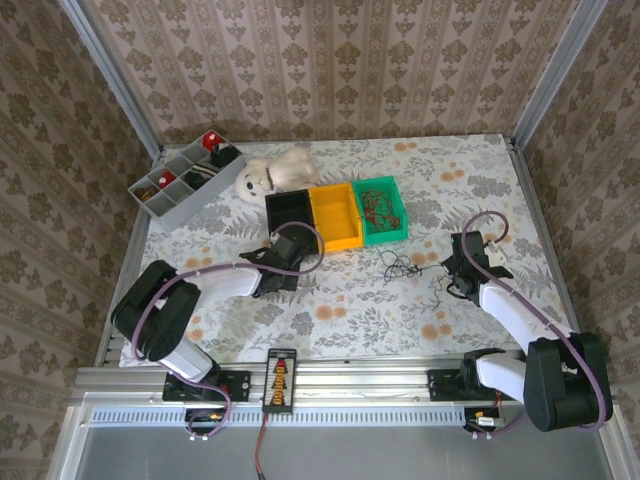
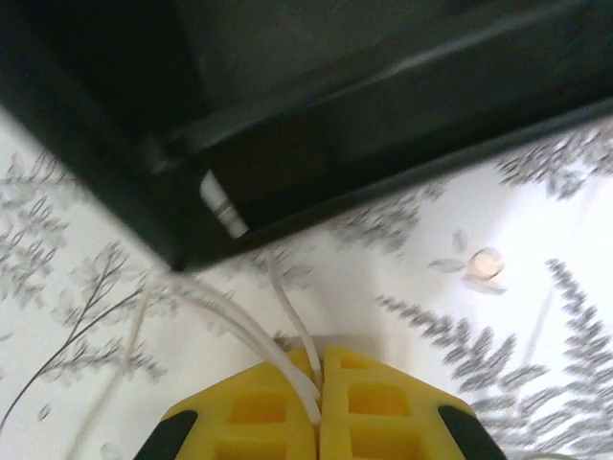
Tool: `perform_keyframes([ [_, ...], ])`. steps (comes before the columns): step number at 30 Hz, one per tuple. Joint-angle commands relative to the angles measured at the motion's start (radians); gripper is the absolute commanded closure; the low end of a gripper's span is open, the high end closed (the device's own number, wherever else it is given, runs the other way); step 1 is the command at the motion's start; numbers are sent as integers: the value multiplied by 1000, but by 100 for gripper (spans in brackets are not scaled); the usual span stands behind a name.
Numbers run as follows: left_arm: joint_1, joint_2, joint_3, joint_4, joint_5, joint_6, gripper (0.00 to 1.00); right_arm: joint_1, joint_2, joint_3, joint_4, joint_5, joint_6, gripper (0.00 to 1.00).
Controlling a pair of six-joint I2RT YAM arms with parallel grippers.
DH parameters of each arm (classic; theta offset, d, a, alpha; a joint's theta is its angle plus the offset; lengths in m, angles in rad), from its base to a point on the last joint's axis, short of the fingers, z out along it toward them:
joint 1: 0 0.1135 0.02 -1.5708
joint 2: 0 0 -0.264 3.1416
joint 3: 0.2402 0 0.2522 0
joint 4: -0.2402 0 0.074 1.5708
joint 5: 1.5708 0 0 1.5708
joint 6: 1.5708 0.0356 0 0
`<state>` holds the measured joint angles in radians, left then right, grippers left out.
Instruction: Untangle the cables
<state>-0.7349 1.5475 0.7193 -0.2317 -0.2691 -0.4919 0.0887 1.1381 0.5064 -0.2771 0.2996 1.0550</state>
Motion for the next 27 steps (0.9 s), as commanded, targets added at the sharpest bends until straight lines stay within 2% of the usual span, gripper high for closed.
perform_keyframes([
  [1, 0, -55, -32, -57, -3, 48, 100, 0, 33, -3, 8, -50, 14, 96],
  [4, -10, -125, -26, -80, -41, 50, 100, 8, 83, -2, 43, -92, -107, 95],
  [5, -17, -157, -27, -65, -33, 75, 90, 14, 110, 4, 64, -131, -166, 96],
  [8, -53, -245, -33, 58, 74, 213, 44, 79, 187, 41, 80, -196, -308, 97],
  [10, -71, -266, -6, 114, 159, 295, 25, 128, 212, 67, 70, -186, -376, 98],
  [14, -103, -151, 168, 93, 341, 454, 18, 183, 229, 98, 85, -171, -455, 97],
  [18, -164, 84, 380, 66, 408, 586, 17, 192, 240, 99, 98, -180, -473, 97],
  [23, -202, 370, 642, 47, 526, 630, 19, 191, 209, 77, 94, -165, -486, 97],
  [27, -197, 515, 800, -22, 622, 632, 24, 189, 178, 64, 73, -147, -493, 98],
])
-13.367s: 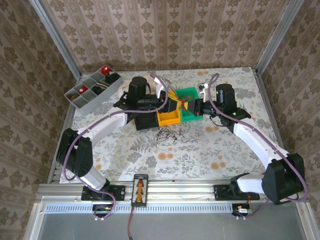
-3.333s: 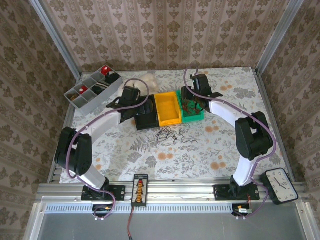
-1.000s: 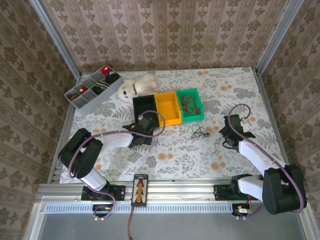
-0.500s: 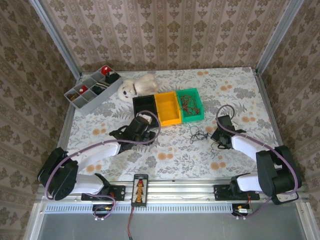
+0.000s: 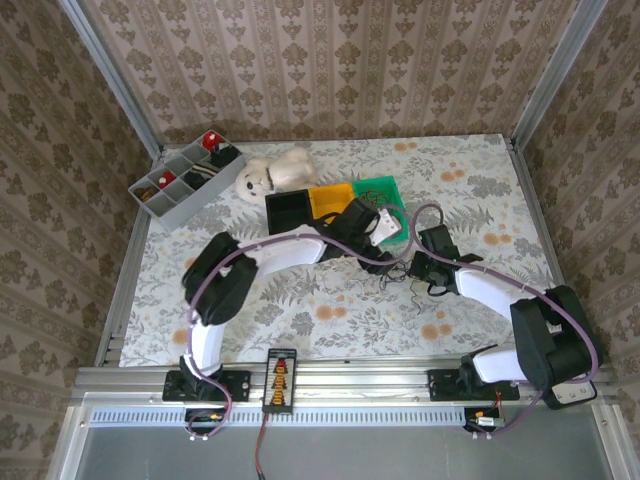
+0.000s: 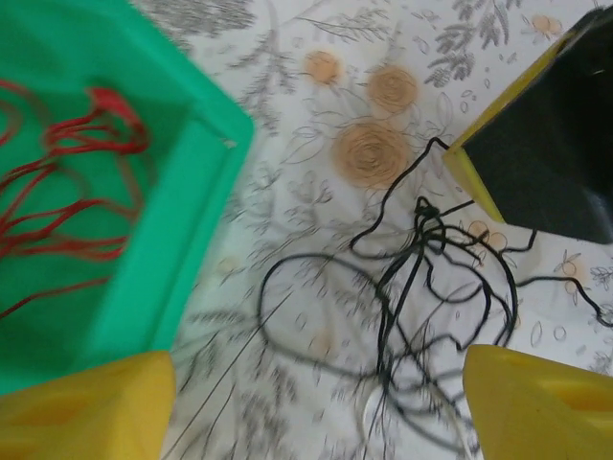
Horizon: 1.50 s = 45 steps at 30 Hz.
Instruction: Untangle the cables
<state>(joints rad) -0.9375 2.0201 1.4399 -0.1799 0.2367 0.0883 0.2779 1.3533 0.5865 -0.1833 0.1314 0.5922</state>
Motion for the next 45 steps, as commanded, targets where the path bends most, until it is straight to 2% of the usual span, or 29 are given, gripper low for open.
perform_keyframes([
  [1, 9, 63, 101, -77, 133, 50, 26, -3, -45, -16, -29, 25, -34, 98],
  [2, 10, 81, 119, -79, 141, 48, 30, -5, -56, -18, -34, 27, -37, 97],
  [8, 1, 205, 245, -209, 151, 62, 42, -45, -112, -30, -51, 15, -35, 97],
  [11, -1, 220, 241, -219, 144, 50, 62, -58, -139, -33, -59, 10, -36, 97],
  [18, 18, 171, 139, -174, 163, 18, 100, -92, -169, -23, -86, 8, -15, 97],
  [22, 50, 72, -7, -108, 92, -36, 100, -152, -188, -9, -107, 31, -15, 96],
  [27, 106, -185, -326, 93, -19, -143, 100, -250, -207, 22, -142, 66, -22, 96],
  [32, 141, -413, -593, 170, -135, -225, 100, -327, -194, 75, -193, 104, -26, 96],
  [37, 193, -586, -787, 192, -240, -320, 100, -409, -188, 104, -212, 114, 20, 94],
  [41, 233, -717, -889, 141, -370, -379, 100, -461, -187, 107, -216, 140, 64, 94],
  [43, 256, -787, -940, 133, -386, -399, 100, -494, -186, 108, -205, 145, 81, 94],
  [45, 264, -835, -962, 103, -449, -428, 100, -517, -180, 115, -204, 154, 99, 93],
])
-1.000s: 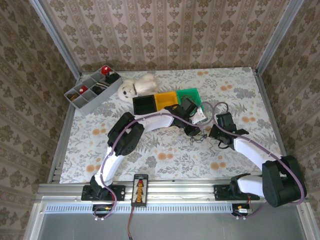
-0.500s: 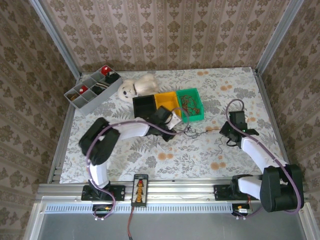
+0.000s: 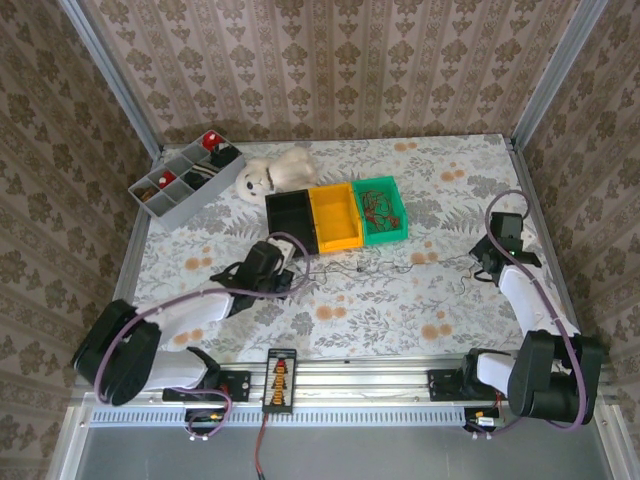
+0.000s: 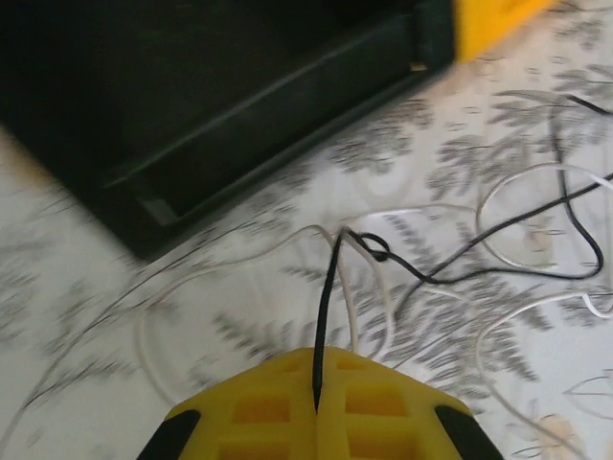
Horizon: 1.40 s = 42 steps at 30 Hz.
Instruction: Untangle the cables
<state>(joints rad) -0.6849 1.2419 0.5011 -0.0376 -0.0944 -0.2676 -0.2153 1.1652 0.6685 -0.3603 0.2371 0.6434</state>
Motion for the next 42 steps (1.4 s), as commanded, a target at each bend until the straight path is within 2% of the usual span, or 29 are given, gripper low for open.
perform_keyframes([
  [1, 22, -79, -22, -83, -182, -103, 100, -40, 12, 42, -35, 58, 63, 93],
  [4, 94, -153, -50, -138, -269, -231, 100, -95, 21, 54, -38, 60, 96, 93],
  [8, 160, -218, -96, -173, -328, -368, 100, -142, 13, 63, -24, 72, 113, 93],
  [13, 170, -217, -107, -125, -294, -390, 100, -156, 1, 81, 14, 22, 79, 92],
  [14, 171, -213, -100, -161, -324, -420, 100, -157, -1, 86, 4, 29, 78, 92],
  [16, 190, -209, -77, -322, -446, -577, 100, -178, -11, 91, -10, 47, 82, 92],
  [21, 222, -201, -60, -365, -451, -676, 100, -221, -4, 110, -34, 47, 87, 91],
  [22, 263, -194, -51, -401, -448, -719, 100, -232, -2, 112, -38, 49, 97, 91],
  [25, 307, -185, -49, -429, -429, -780, 100, -275, 0, 112, -35, 26, 125, 91],
  [28, 318, -164, -36, -344, -386, -703, 100, -284, 6, 105, 15, -57, 106, 91],
  [30, 308, -145, -24, -245, -325, -598, 100, -247, 0, 94, 79, -132, 72, 91],
  [33, 284, -137, -15, -115, -206, -470, 100, -137, -26, 122, 148, -233, -12, 91],
  [36, 256, -149, -15, -41, -123, -404, 100, -3, -61, 208, 176, -337, -94, 91],
  [39, 208, -173, -16, -42, -187, -411, 100, 147, -77, 331, 182, -424, -155, 90],
  [42, 182, -189, -23, -74, -273, -489, 100, 282, -53, 474, 167, -470, -194, 90],
])
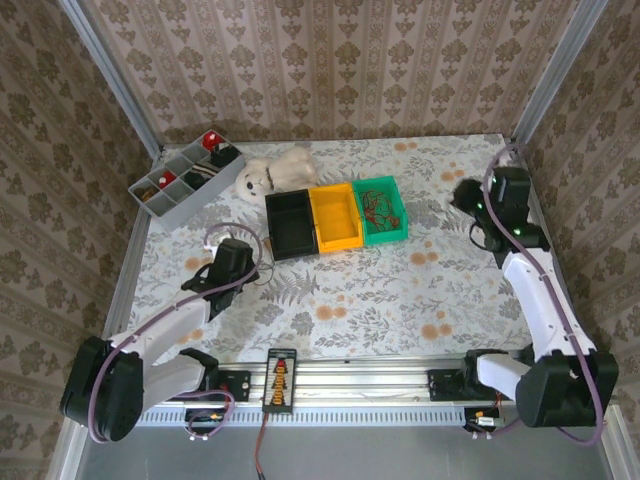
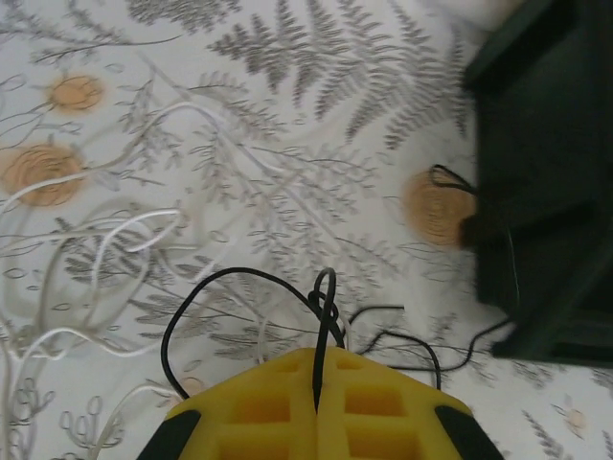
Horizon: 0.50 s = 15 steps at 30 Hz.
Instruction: Untangle the cables
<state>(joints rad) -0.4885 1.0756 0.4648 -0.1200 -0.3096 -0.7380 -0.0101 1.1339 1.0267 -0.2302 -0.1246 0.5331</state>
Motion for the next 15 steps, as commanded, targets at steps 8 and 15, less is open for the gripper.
perform_keyframes([
  [8, -18, 6, 19, -12, -88, -92, 100, 301, 200, 393, 68, -115, -152, 88],
  [15, -19, 8, 28, -30, -94, -89, 100, 365, 472, 470, 124, -138, -123, 88],
])
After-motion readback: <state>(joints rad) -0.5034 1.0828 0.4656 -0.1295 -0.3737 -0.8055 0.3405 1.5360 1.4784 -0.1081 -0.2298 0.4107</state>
